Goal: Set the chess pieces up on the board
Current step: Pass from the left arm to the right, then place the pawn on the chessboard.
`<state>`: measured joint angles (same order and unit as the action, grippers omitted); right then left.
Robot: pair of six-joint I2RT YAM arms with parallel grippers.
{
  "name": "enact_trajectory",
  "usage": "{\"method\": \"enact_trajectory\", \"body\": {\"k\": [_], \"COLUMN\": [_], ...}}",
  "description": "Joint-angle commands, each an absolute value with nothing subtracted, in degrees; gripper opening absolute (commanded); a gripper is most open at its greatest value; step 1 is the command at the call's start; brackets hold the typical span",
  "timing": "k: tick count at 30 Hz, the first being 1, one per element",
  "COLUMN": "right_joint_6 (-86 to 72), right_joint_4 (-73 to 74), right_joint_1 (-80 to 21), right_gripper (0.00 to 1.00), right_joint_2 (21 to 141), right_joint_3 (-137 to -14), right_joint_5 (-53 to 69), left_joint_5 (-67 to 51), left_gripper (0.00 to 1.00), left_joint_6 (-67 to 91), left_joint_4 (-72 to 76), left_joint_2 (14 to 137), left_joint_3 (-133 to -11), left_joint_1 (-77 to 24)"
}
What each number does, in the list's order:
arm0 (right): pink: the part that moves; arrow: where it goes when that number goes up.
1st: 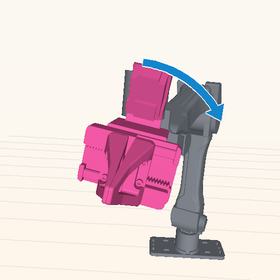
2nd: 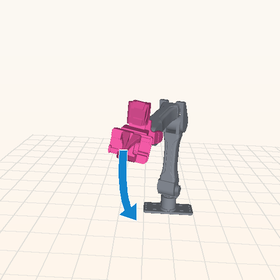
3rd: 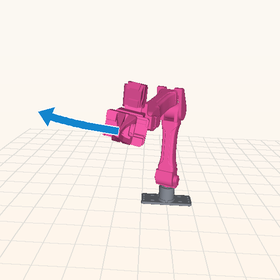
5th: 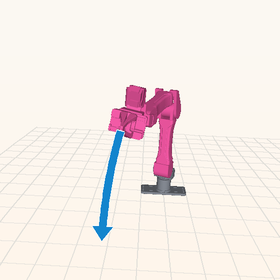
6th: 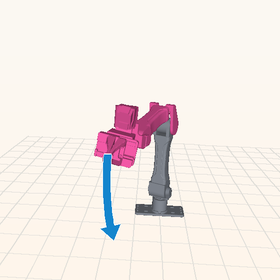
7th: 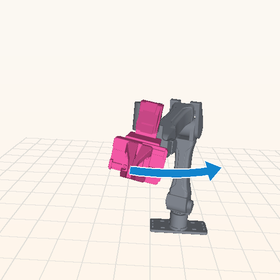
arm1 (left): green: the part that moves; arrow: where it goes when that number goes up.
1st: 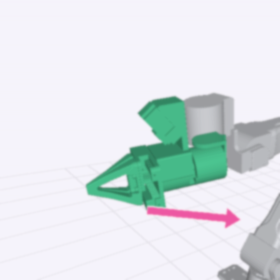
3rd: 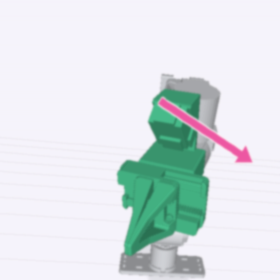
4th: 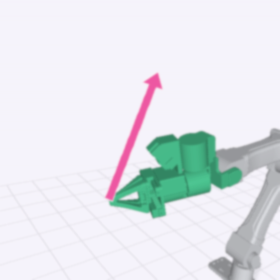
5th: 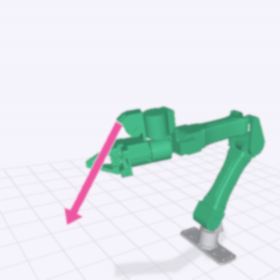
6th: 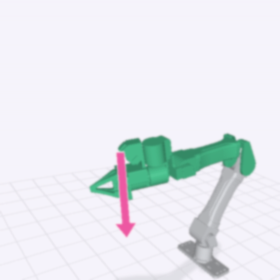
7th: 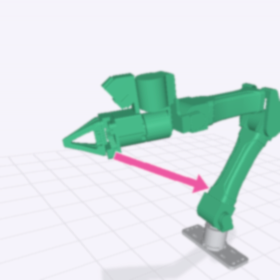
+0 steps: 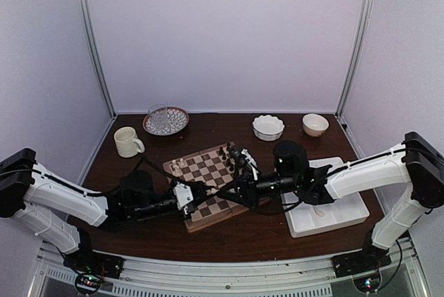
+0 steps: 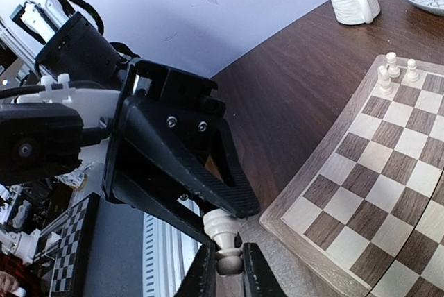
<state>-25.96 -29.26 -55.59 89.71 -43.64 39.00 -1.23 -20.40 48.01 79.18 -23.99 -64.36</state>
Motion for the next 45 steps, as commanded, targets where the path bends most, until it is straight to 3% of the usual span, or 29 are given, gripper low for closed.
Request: {"method": "enact_trajectory", "body": {"k": [1,3,4,7,16,22,30,45], "right_joint_6": [-26.2,-26.1,-26.0,-24.3,-11.7,-8.0,-7.8,-7.5], "right_joint_4": [-29.9,-29.4,-28.9,-24.8,11.9,33.5,52.1,66.9], "right_joint_1": [-55.9,-55.9,-55.9,-55.9,-55.9,-58.1,-61.6,-62.6], "right_gripper": [0.10,0.06,0.04,0.02,0.01,0.00,0.00,0.04], "right_joint_2": [89.4,89.2,89.2,88.1,89.2,97.8,111.2,128.2], "right_joint_3": [-44.7,-44.8,-44.9,-45.9,-61.4,-76.4,-95.8,-114.7], "right_joint_5": [39.4,39.1,38.9,37.2,25.8,17.9,4.8,-3.4], "left_joint_5": [-1.1,-1.1,-1.2,-0.9,12.6,23.5,39.9,43.4], "left_gripper": [0.14,0.25,0.39,0.68,0.96,0.96,0.96,0.96], "left_joint_6": [-19.9,-19.7,-19.6,-18.1,-8.5,2.9,6.7,7.6], "left_joint_4": [50.9,51.0,51.3,51.6,48.5,39.9,30.4,22.2], "left_joint_2": [79.1,79.1,79.1,78.2,68.0,62.0,54.8,57.4], "left_joint_3": [-23.6,-23.5,-23.5,-23.3,-21.5,-22.6,-23.1,-27.3], "left_joint_1": [-64.6,-64.6,-64.7,-64.7,-63.5,-60.4,-59.8,-59.9]}}
